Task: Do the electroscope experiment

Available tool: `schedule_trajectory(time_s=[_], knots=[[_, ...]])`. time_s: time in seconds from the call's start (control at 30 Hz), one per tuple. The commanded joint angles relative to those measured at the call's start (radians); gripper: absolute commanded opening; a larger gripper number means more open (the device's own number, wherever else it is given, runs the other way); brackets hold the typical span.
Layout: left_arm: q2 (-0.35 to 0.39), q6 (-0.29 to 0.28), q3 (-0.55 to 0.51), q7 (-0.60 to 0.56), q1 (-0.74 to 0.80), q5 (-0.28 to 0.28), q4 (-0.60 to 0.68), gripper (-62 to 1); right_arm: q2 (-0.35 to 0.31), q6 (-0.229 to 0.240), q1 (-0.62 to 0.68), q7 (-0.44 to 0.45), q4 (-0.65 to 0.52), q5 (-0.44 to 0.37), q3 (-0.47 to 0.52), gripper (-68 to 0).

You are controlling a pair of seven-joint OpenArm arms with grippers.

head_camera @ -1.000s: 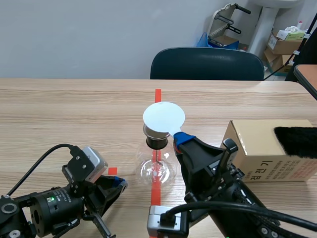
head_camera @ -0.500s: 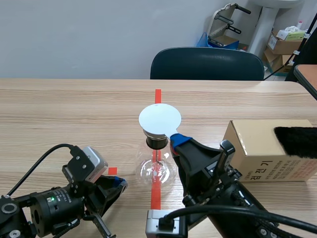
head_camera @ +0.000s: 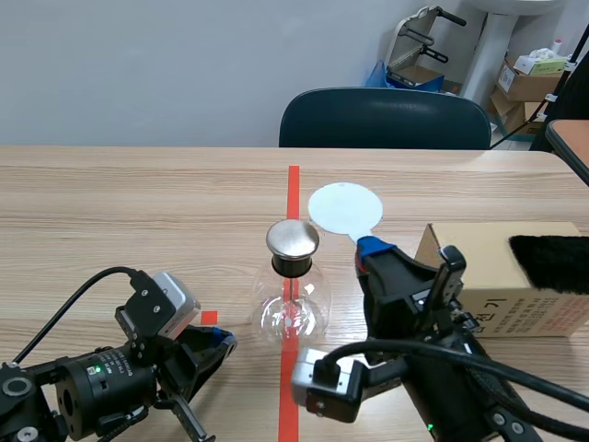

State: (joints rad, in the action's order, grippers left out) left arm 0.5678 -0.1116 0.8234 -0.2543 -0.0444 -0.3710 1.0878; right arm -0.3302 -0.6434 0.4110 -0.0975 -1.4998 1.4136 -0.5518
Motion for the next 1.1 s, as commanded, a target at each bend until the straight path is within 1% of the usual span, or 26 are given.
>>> schedule_trajectory(time_s=[0.0,0.17,0.3,0.4,0.53,0.7,0.87,0.97,1.07], knots=[[-0.005,-0.003,-0.003,-0.01,0.0,-0.003,0.008,-56.9,-0.013,-0.015,-0.006,-0.047,-0.026,0.001,0.002,-66.6],[-0.005,-0.003,-0.003,-0.01,0.0,-0.003,0.008,-56.9,-0.013,-0.015,-0.006,-0.215,-0.026,0.001,0.002,-66.6],[-0.005,-0.003,-0.003,-0.009,0.0,-0.003,0.008,-56.9,-0.013,-0.015,-0.006,-0.327,-0.026,0.001,0.002,-66.6],[-0.005,-0.003,-0.003,-0.006,0.0,-0.003,0.008,-56.9,-0.013,-0.015,-0.006,-0.388,-0.026,0.001,0.002,-66.6],[-0.005,-0.003,-0.003,-0.006,0.0,-0.003,0.008,-56.9,-0.013,-0.015,-0.006,-0.429,-0.026,0.001,0.002,-66.6],[-0.005,-0.003,-0.003,-0.006,0.0,-0.003,0.008,-56.9,-0.013,-0.015,-0.006,-0.426,-0.026,0.001,0.002,-66.6],[-0.005,-0.003,-0.003,-0.006,0.0,-0.003,0.008,-56.9,-0.013,-0.015,-0.006,-0.383,-0.026,0.001,0.002,-66.6],[-0.005,-0.003,-0.003,-0.006,0.0,-0.003,0.008,-56.9,-0.013,-0.015,-0.006,-0.331,-0.026,0.001,0.002,-66.6],[-0.005,-0.003,-0.003,-0.006,0.0,-0.003,0.008,-56.9,-0.013,-0.015,-0.006,-0.255,-0.026,0.001,0.002,-66.6]])
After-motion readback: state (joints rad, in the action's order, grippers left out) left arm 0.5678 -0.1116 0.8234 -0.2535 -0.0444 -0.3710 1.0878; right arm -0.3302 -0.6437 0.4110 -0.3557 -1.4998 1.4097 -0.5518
